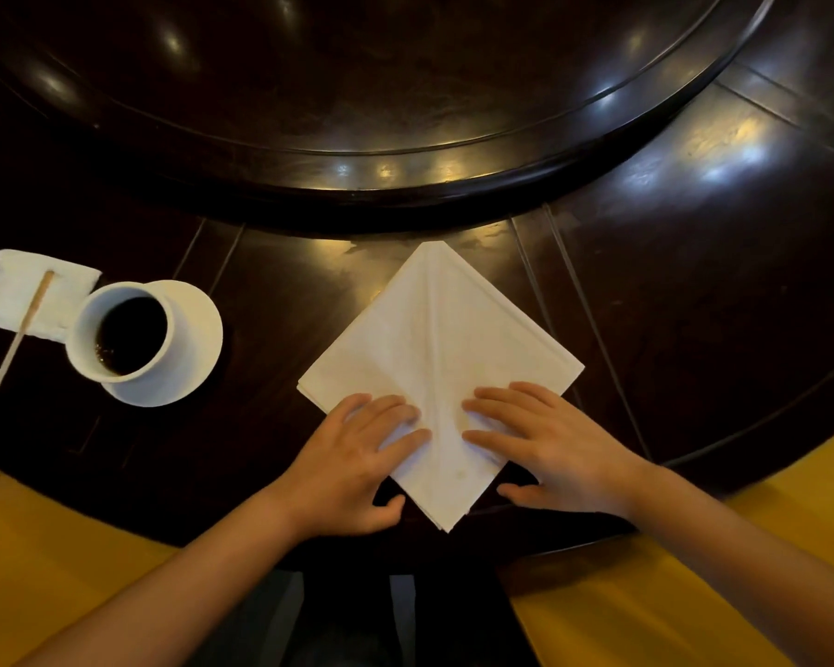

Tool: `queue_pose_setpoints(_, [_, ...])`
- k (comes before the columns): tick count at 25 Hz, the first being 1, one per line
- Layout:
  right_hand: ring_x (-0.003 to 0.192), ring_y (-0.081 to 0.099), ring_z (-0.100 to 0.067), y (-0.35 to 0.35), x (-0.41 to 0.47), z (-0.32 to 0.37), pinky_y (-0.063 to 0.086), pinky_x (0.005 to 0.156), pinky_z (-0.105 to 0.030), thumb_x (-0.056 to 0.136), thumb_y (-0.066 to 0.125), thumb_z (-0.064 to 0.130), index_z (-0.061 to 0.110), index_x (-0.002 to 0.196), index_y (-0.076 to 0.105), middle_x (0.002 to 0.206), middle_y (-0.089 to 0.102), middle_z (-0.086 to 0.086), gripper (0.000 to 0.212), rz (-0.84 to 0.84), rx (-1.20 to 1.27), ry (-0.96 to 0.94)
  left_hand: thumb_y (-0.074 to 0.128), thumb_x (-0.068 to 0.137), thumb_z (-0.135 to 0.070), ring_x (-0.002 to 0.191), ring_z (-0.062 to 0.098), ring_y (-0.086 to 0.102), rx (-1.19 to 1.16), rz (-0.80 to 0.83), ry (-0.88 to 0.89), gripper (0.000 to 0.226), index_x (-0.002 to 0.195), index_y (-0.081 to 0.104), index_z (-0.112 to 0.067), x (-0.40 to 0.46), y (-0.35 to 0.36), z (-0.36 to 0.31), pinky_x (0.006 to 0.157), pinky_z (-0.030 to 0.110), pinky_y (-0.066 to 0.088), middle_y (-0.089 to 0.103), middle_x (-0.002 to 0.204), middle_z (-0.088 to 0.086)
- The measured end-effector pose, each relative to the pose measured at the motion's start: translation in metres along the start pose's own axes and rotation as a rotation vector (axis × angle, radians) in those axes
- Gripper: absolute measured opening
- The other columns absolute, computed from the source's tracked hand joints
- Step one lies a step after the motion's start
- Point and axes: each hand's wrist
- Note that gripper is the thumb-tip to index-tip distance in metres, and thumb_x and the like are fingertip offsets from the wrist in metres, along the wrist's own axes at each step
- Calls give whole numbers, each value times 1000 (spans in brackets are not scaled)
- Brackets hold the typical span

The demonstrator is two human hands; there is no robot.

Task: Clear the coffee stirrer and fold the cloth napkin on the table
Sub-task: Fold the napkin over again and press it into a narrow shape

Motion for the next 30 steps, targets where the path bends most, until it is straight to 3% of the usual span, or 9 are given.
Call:
queue_pose_setpoints(6, [103,59,-30,1,18,4,53,78,-40,79,67,27,15,96,61,111,65,-11,22,-167,-97,-90,67,68,-39,101,29,57,93,-24,131,48,107,63,-11,17,-9,4,78,37,50,63,109,11])
queue_pose_setpoints(12, [92,60,-30,-1,15,-4,53,65,-38,77,69,9,10,95,59,103,64,-12,20,-189,-105,-143,69,73,-7,78,29,64,79,-51,216,24,97,66,-2,11,-22,20,57,33,54,67,90,14])
queue_pose_setpoints(16, [79,62,-29,-1,6,-4,52,58,-38,76,70,8,9,88,64,88,66,-9,14,-252,-54,-85,74,72,-6,70,25,65,53,-103,111,18,89,69,-3,-1,-25,28,55,29,55,68,82,12])
queue_pose_setpoints(18, [77,64,-28,-2,1,-2,53,57,-37,76,73,9,8,87,67,86,67,-8,13,-306,37,-25,65,81,-11,73,23,65,10,-110,71,11,88,70,-4,-6,-24,29,57,27,54,69,83,10])
queue_pose_setpoints(21, [81,65,-24,0,-2,6,56,65,-36,74,75,4,7,89,70,86,69,-6,16,-455,294,208,50,85,-17,79,18,62,-185,-169,-116,22,87,69,-6,-10,-24,24,62,30,53,67,85,7])
queue_pose_setpoints(25, [82,63,-11,-8,10,9,52,75,-21,75,71,-2,6,89,69,86,68,-2,16,-673,567,431,60,84,-7,78,7,54,-457,-368,-457,5,85,66,-7,-3,-34,18,68,25,46,62,83,0])
queue_pose_setpoints(27, [80,61,-6,-17,19,9,50,72,-15,78,70,3,8,88,69,83,67,3,11,-735,602,489,67,82,0,77,7,54,-517,-409,-542,8,86,65,-7,2,-40,14,67,19,44,61,82,-2])
queue_pose_setpoints(30, [81,60,1,-26,29,1,48,68,-10,81,67,15,15,89,69,81,63,11,8,-749,639,606,64,84,-5,81,6,56,-553,-482,-617,8,90,66,-9,18,-46,14,66,11,42,63,85,-3])
Point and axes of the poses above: each hand's wrist, its own x-axis towards the middle knuckle, its own y-axis out of the palm, z = x × y
